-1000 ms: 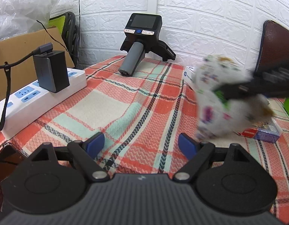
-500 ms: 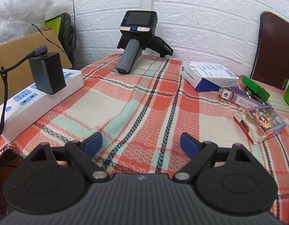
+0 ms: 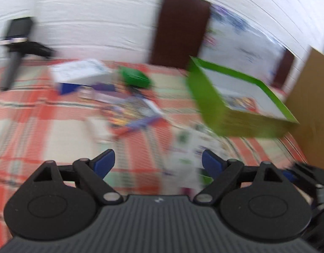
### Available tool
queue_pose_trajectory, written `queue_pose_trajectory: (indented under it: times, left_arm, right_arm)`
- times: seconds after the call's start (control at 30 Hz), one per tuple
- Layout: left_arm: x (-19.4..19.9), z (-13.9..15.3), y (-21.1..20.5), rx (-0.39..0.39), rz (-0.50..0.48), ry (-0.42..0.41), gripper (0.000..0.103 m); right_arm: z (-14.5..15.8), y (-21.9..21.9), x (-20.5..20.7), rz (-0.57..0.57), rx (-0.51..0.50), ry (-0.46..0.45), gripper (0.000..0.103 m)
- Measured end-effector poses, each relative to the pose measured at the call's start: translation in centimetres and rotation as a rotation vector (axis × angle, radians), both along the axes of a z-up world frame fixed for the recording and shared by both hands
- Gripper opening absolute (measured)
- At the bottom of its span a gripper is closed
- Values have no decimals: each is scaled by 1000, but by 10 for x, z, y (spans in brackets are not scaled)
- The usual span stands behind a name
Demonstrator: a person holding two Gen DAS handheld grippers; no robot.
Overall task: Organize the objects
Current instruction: 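Carry the pouch into the green box and open the right gripper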
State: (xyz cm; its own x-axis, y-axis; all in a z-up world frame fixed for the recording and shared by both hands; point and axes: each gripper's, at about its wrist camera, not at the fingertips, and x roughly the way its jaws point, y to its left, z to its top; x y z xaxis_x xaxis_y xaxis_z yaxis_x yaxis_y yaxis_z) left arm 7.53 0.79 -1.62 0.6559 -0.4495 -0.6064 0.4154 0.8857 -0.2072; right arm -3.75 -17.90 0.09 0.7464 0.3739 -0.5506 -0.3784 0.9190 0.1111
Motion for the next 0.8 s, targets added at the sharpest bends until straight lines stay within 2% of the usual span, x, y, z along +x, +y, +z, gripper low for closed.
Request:
queue_pose_trajectory:
  times: [0.13, 0.17, 0.2, 0.23, 0.27, 0.33, 0.37, 0.53, 0.63, 0.7, 0.8]
  left_arm:
    - [8, -22, -17, -2, -67, 130, 89]
    - [10, -29, -17, -21, -75, 165, 85]
    - [6, -29, -18, -25, -70, 143, 79]
    - [3, -27, -20, -33, -99, 135, 58]
    - [2, -22, -20, -40, -95, 132, 50]
    - [-1, -5, -24, -51, -97, 105, 45]
    - [-1, 6, -29, -53, -108, 78, 44]
    - [1, 59, -70, -56, -194, -92, 44]
    - [13, 77, -108, -71, -257, -142, 44]
    - [24, 79, -141, -71, -295, -151, 44]
    - [41, 74, -189, -64, -338, -138, 44]
  right_arm:
    - [-12, 23, 9, 68, -123, -1, 86]
    - [-18, 26, 16, 73, -135, 17, 77]
    - [-23, 28, 24, 84, -138, 40, 71]
    - [-28, 30, 29, 81, -143, 46, 66]
    - [-27, 31, 29, 77, -138, 28, 58]
    - [-19, 31, 27, 77, -119, -12, 40]
    - [-13, 28, 24, 78, -106, -39, 37]
    - [23, -1, 11, -34, -86, -241, 37]
    - [42, -28, 11, -120, -115, -339, 37]
    - [48, -51, 16, -181, -132, -362, 37]
    - [51, -88, 26, -275, -140, -347, 37]
